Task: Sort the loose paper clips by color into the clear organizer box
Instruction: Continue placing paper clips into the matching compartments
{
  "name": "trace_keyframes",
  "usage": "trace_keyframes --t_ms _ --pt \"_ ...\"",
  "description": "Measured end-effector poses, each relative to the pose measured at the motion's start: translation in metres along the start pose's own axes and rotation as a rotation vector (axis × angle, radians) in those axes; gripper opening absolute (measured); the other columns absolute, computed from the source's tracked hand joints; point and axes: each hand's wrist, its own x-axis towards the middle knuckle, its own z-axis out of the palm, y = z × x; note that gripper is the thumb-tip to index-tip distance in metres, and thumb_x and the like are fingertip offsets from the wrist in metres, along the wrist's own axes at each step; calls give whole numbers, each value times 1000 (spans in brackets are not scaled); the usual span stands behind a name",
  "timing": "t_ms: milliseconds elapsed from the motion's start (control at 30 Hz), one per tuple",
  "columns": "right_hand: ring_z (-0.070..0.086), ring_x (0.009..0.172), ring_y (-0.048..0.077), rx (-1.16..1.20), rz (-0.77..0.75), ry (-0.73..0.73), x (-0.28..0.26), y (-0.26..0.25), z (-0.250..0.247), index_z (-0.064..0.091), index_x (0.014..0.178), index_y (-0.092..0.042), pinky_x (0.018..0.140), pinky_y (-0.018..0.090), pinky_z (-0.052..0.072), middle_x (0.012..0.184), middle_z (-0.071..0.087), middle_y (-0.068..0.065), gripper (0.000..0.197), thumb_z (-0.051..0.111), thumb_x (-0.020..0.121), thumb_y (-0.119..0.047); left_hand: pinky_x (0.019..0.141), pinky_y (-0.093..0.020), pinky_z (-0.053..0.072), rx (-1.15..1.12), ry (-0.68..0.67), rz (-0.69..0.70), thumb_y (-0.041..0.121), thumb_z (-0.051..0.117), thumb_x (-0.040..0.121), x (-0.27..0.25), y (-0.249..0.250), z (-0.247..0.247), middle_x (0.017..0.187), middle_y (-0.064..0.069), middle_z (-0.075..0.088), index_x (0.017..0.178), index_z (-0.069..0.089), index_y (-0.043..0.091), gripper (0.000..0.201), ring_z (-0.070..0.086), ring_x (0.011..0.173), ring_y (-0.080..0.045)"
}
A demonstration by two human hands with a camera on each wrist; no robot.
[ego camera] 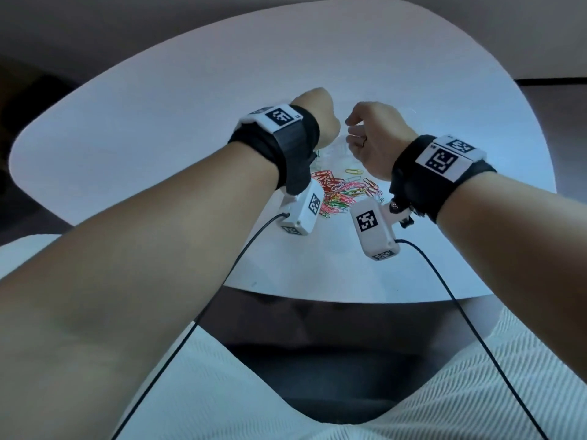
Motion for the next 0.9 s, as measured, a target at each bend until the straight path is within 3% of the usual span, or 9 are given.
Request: trace_keyframes --t_ms 67,133,233,333,433,567,667,767,900 --pt "35 69 19 68 -62 23 -2 2 -7 48 78 -5 64 28 31 78 37 5 6 48 81 -10 79 -28 46 -33 31 -5 9 47 93 0 3 3 109 -5 65 111 65 9 26 60 95 -24" --pt "37 73 20 58 -124 57 -4 8 -16 52 96 11 63 27 31 74 40 4 25 42 79 -5 81 -26 44 -68 64 8 7 46 93 2 5 8 118 -6 63 117 62 10 29 59 102 -23" --pt "54 88 19 30 -157 76 -11 19 -33 53 122 -8 82 25 48 95 58 7 40 39 86 -1 87 -26 44 -117 49 27 4 45 94 4 3 17 127 -7 58 126 56 12 35 56 114 -24" --pt "59 94 17 12 -158 68 -17 29 -48 53 119 -18 91 25 50 105 62 9 36 42 89 -1 99 -29 45 -201 -2 46 2 46 93 2 -3 29 134 -7 54 139 45 16 49 54 120 -24" --pt "64 92 20 -32 -159 91 -18 38 -64 59 108 -17 93 31 52 104 65 8 31 44 88 3 98 -26 45 -266 -23 94 -1 46 91 -5 -7 37 134 -3 54 144 39 21 57 54 119 -20" --pt "68 86 23 -175 -164 99 -22 45 -83 63 90 -15 88 36 57 97 64 5 30 42 85 6 73 -23 49 -313 102 155 1 49 85 -23 -13 38 106 3 61 124 53 25 46 58 90 -15" --pt "67 81 22 -414 -157 68 -25 58 -93 66 85 -17 86 38 57 89 67 5 23 50 88 -1 69 -24 47 -302 150 170 3 50 81 -45 -26 41 90 6 63 104 59 25 32 55 74 -11" --pt "65 80 17 -764 -188 63 -25 76 -98 72 90 -20 76 30 54 88 71 2 23 53 85 -7 71 -27 47 -171 139 128 11 53 79 -69 -50 56 87 10 65 88 59 29 22 57 77 -15" --pt "57 84 13 -917 -289 146 -20 89 -92 73 99 -16 72 20 40 94 69 0 20 59 85 -10 76 -32 49 35 76 15 13 52 80 -84 -79 77 98 9 64 89 59 30 20 59 87 -23"
